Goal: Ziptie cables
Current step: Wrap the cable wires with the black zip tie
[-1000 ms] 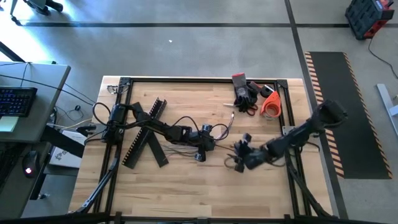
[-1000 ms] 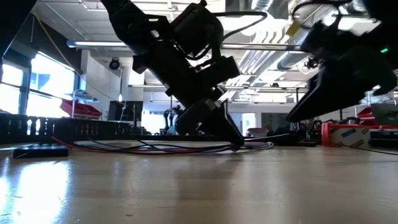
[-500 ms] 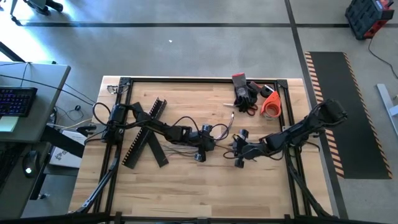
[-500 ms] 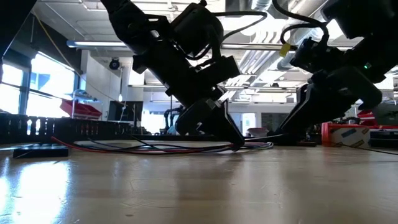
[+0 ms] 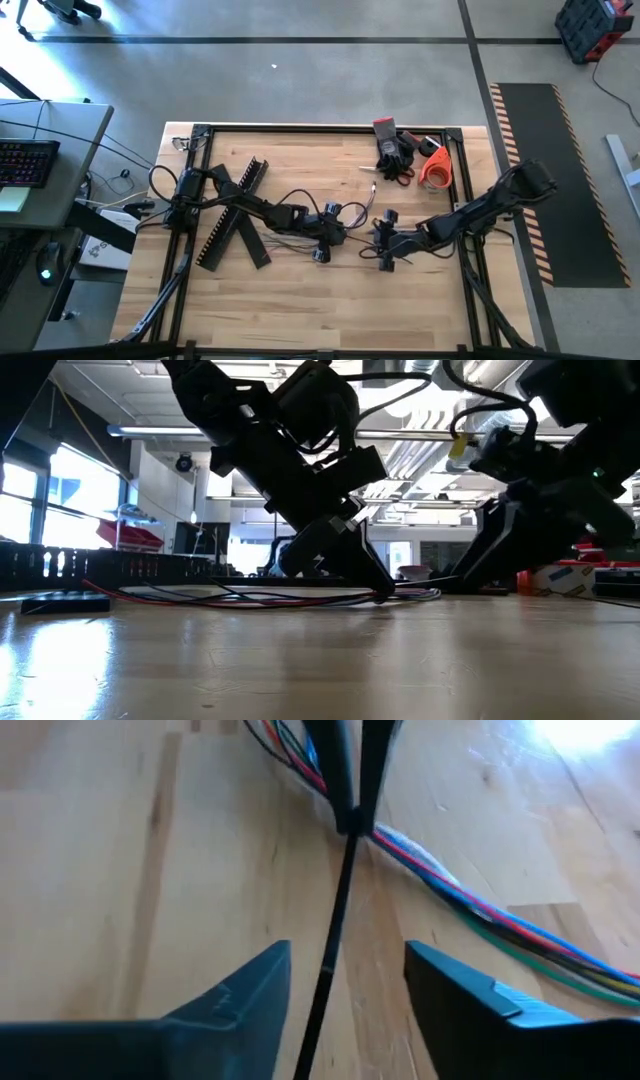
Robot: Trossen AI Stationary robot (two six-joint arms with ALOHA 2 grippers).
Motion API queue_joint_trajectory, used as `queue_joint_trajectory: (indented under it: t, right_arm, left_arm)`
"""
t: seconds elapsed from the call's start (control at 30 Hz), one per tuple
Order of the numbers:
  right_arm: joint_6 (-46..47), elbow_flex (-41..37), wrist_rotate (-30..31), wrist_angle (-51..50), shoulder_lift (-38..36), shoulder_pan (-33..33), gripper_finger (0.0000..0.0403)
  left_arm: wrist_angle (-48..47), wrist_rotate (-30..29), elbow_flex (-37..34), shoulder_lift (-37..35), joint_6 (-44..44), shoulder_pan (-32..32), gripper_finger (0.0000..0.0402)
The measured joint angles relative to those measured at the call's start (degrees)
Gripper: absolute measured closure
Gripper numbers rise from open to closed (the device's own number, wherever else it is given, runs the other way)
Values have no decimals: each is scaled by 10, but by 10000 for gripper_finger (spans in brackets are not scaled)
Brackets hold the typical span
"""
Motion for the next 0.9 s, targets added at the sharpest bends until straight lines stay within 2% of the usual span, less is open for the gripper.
queue_joint_trajectory:
  t: [0.1,0.2,0.47,0.6,0.9]
  right_arm:
    - [6,0,15,9,15,0,202]
    - [11,0,19,23,33,-1,219]
    - [35,0,25,31,51,-1,348]
    - [36,0,24,47,49,-1,392]
    - [75,0,17,34,49,14,402]
  left_arm:
    - [0,0,0,0,-1,0,401]
    - [0,0,0,0,-4,0,401]
    - [0,0,0,0,-4,0,401]
    - [-1,0,0,0,-4,0,401]
    - [-9,-2,0,-1,-4,0,401]
